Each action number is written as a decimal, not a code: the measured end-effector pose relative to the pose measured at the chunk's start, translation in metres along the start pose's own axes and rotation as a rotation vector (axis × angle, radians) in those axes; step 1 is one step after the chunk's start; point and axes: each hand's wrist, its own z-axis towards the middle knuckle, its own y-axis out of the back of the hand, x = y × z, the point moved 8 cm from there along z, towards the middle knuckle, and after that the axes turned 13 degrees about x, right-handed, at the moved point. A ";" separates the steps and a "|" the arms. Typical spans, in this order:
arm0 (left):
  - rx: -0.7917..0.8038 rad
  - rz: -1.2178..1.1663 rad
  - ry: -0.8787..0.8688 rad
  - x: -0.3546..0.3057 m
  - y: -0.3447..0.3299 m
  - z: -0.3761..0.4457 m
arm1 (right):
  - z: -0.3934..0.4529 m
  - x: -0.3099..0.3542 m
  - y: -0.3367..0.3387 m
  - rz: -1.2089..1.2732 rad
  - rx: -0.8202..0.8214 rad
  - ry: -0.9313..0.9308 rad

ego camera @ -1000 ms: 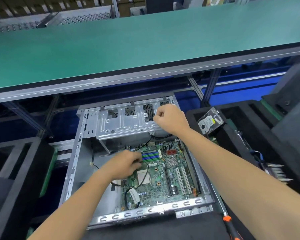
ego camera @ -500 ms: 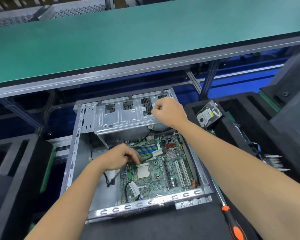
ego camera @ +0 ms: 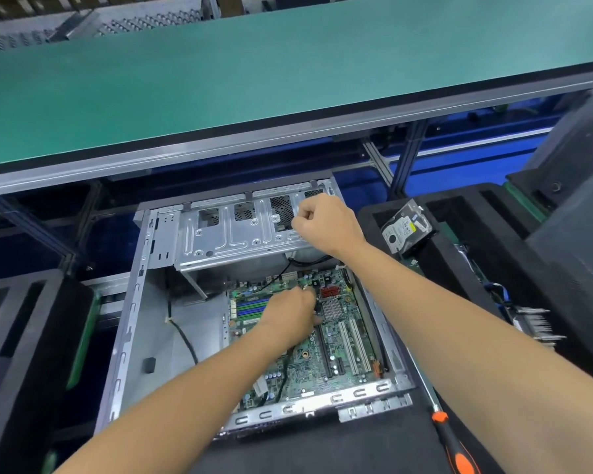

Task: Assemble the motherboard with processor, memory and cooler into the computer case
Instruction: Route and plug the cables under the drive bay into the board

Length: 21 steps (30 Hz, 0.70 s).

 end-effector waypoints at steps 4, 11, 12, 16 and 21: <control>-0.007 -0.211 0.004 0.005 -0.001 0.004 | 0.004 -0.003 0.001 0.012 -0.011 -0.004; 0.076 -1.253 -0.302 0.032 0.029 -0.007 | 0.004 -0.009 0.012 0.313 -0.077 0.038; 0.088 -1.254 -0.320 0.034 0.030 -0.008 | 0.004 -0.008 0.013 0.345 -0.073 0.042; 0.093 -1.249 -0.317 0.037 0.027 -0.005 | 0.003 -0.008 0.016 0.406 -0.057 0.048; 0.105 -1.397 -0.275 0.039 0.022 -0.003 | 0.003 -0.008 0.015 0.421 -0.045 0.042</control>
